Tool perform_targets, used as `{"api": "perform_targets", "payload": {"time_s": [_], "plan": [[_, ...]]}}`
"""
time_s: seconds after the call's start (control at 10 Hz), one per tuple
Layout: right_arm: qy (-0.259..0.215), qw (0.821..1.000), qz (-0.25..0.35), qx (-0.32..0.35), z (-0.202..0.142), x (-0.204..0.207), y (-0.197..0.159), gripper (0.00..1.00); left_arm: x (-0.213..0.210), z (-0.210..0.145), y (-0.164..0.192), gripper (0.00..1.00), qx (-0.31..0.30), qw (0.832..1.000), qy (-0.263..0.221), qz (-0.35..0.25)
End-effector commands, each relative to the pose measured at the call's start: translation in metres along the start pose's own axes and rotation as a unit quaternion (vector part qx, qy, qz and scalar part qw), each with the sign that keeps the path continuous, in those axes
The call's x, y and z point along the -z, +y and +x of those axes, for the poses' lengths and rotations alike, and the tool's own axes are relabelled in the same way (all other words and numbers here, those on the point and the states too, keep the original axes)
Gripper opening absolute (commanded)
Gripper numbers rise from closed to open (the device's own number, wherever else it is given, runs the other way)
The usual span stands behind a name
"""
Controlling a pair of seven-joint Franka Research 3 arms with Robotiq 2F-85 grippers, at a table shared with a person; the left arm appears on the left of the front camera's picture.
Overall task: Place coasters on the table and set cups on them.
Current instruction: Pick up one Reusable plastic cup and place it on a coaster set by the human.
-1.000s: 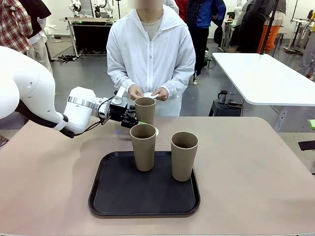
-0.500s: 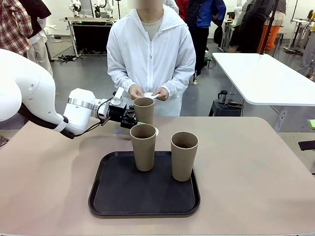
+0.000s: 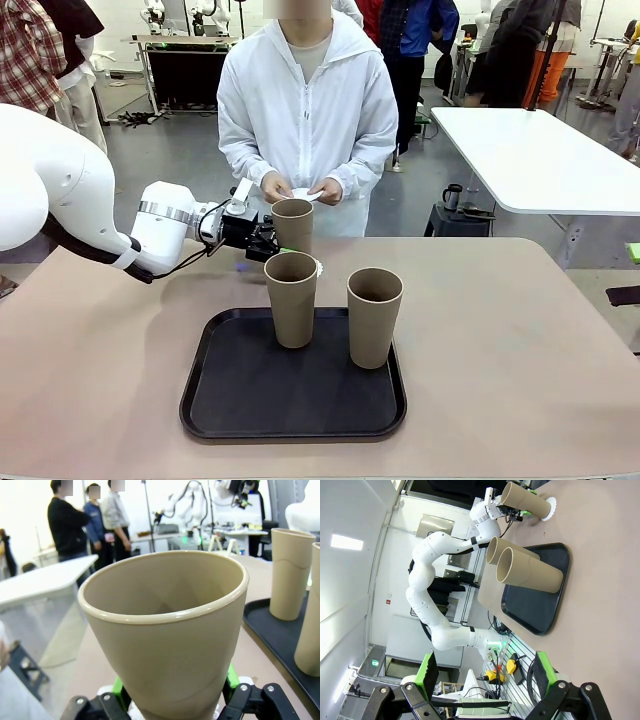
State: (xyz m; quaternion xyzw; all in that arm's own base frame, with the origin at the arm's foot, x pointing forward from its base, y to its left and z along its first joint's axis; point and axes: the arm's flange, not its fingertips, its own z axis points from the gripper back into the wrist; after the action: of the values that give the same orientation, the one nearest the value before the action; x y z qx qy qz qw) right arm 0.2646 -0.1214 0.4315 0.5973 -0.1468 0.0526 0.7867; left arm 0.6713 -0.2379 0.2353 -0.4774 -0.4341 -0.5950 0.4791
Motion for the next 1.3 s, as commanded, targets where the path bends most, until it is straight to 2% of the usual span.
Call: {"api": "perform_targets", "payload": {"time_s": [0.0, 0.1, 0.7, 1.2], "plan": [[-0.001, 1.0, 0.007, -0.006, 0.0009, -0.0012, -0.001, 1.0, 0.0016, 0.0022, 0.0062, 0.85, 0.001, 1.0, -0.01, -0.004], [-0.001, 1.0, 0.007, -0.006, 0.0009, -0.0012, -0.001, 1.0, 0.0025, 0.0016, 0.0068, 1.0, -0.001, 1.0, -0.009, -0.004], [-0.001, 1.0, 0.007, -0.006, 0.0009, -0.0012, -0.001, 1.0, 0.0051, 0.0021, 0.0064, 1.0, -0.007, 1.0, 0.001, -0.007], [-0.001, 1.0, 0.007, -0.006, 0.0009, -0.0012, -0.001, 1.0, 0.0058, 0.0058, -0.0001, 1.0, -0.03, 0.998, 0.045, -0.036]]}}
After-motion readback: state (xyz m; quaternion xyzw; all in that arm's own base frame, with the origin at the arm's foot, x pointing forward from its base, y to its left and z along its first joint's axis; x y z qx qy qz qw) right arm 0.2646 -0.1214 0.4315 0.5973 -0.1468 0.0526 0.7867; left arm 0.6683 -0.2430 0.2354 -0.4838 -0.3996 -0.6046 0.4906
